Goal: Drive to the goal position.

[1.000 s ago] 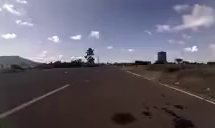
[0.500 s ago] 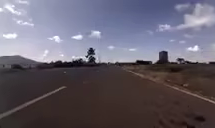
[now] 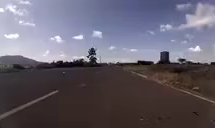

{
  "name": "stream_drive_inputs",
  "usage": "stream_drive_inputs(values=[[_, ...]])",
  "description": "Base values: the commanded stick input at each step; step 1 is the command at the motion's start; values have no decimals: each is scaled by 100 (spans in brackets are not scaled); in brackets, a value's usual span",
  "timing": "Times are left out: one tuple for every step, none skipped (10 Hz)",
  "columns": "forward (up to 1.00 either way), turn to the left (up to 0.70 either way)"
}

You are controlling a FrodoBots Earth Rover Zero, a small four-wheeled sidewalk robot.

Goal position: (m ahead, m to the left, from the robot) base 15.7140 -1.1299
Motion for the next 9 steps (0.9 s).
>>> stream_drive_inputs(values=[[85,-33],[85,-28],[85,0],[85,1],[85,1],[85,-2],[85,-21],[85,-32],[85,-33]])
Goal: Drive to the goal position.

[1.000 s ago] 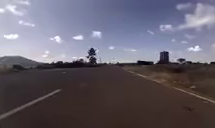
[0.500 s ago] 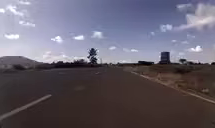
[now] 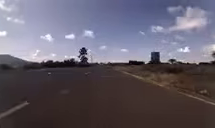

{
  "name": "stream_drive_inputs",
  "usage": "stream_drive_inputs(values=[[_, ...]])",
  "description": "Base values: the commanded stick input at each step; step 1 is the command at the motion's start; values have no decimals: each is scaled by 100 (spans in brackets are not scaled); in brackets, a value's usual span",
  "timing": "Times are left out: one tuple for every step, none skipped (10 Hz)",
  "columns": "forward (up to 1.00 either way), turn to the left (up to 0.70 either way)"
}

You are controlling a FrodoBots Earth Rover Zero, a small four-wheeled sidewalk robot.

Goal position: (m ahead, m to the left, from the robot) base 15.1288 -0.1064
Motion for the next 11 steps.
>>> stream_drive_inputs(values=[[85,-33],[85,-28],[85,-19],[85,-9],[85,0],[85,1],[85,1],[85,1],[85,1],[85,1],[85,1]])
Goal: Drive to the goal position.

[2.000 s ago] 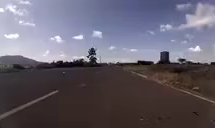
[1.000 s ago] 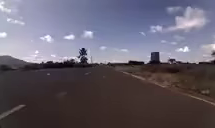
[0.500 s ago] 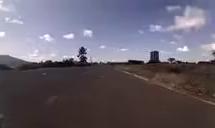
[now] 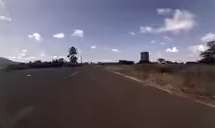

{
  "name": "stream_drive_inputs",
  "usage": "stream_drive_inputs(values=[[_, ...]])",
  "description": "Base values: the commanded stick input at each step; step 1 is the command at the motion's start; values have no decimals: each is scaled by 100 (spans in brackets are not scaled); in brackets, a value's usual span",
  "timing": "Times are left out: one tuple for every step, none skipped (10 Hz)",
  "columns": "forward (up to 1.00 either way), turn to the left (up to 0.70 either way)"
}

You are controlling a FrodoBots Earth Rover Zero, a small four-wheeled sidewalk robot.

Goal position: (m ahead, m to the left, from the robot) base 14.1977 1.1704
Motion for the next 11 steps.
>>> stream_drive_inputs(values=[[85,1],[85,1],[85,1],[85,1],[85,1],[85,1],[85,26],[85,35],[85,2],[85,1],[85,1]])
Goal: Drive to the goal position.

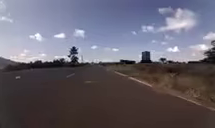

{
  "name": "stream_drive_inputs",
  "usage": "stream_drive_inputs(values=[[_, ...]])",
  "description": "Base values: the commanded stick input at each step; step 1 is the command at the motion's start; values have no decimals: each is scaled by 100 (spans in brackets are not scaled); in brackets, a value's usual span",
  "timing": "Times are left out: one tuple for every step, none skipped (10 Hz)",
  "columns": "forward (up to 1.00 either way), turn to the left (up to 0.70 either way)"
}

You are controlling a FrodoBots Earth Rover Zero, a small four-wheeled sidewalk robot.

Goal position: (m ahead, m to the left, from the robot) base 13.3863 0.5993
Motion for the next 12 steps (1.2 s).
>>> stream_drive_inputs(values=[[85,1],[85,1],[85,1],[85,1],[85,1],[85,1],[85,1],[85,1],[85,1],[85,1],[85,1],[85,1]])
